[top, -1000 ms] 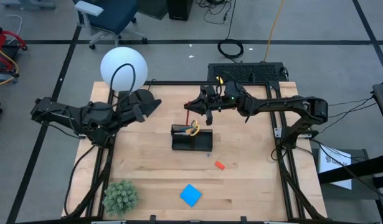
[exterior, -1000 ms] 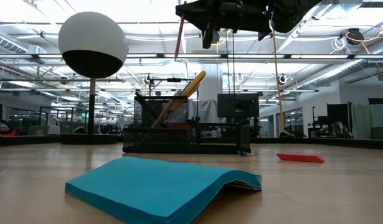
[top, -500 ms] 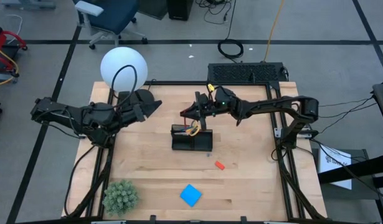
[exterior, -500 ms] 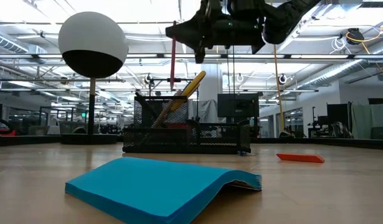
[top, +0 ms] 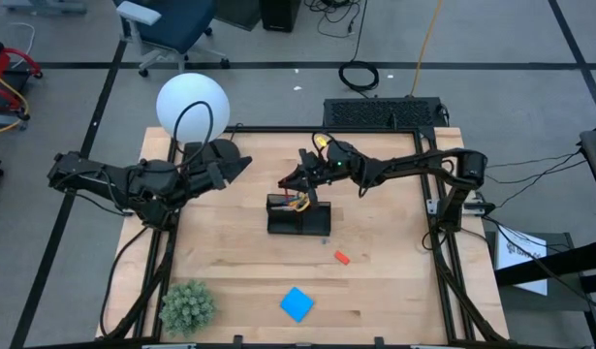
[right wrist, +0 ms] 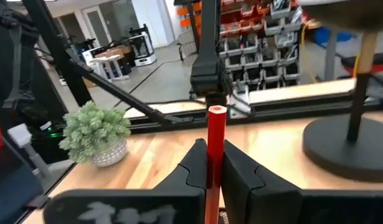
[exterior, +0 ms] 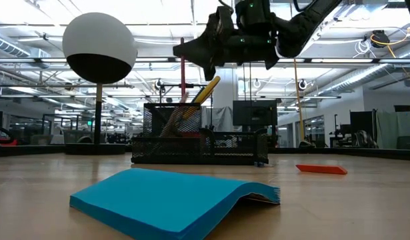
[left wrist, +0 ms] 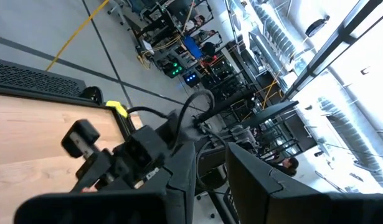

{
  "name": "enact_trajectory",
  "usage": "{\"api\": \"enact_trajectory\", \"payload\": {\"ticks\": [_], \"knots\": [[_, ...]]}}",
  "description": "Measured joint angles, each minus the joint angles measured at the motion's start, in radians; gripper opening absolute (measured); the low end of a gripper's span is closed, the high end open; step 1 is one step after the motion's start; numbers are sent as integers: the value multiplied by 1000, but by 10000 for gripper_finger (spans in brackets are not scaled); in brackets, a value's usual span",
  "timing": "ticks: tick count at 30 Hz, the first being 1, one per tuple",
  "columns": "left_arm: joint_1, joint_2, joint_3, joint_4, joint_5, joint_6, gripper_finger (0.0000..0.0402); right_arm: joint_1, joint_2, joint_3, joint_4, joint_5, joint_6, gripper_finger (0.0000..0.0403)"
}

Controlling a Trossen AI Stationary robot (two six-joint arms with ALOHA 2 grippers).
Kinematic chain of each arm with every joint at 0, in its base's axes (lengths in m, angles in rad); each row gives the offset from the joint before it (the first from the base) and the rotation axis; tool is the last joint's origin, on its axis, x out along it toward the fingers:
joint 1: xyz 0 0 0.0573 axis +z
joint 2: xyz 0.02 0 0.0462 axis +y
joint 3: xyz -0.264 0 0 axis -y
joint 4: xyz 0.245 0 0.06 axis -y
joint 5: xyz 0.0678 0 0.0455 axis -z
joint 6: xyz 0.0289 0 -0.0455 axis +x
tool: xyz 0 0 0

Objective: Pick and place office supplies into organizer
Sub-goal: Put the red pencil into the desk organizer

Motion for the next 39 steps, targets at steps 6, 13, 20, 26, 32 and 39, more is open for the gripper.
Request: {"api": "enact_trajectory", "payload": {"ticks": [6, 13, 20, 26, 32, 39], "knots": [[0, 0, 0, 0, 0, 1, 81, 1, 40, 0, -21, -3, 3, 10], [0, 0, 0, 0, 0, 1, 81, 1, 40, -2, -104, -8, -29, 14], [0, 0, 0, 0, 0, 7, 81, 5, 38, -2, -136, -27, -35, 15], [0, 0, 0, -1, 0, 9, 81, 7, 38, -2, -138, 3, -32, 39], [0, 0, 0, -1, 0, 10, 81, 7, 38, -2, -138, 5, -27, 60], [0, 0, 0, -7, -1, 12, 81, 7, 38, -2, -136, 5, -7, 95]]}}
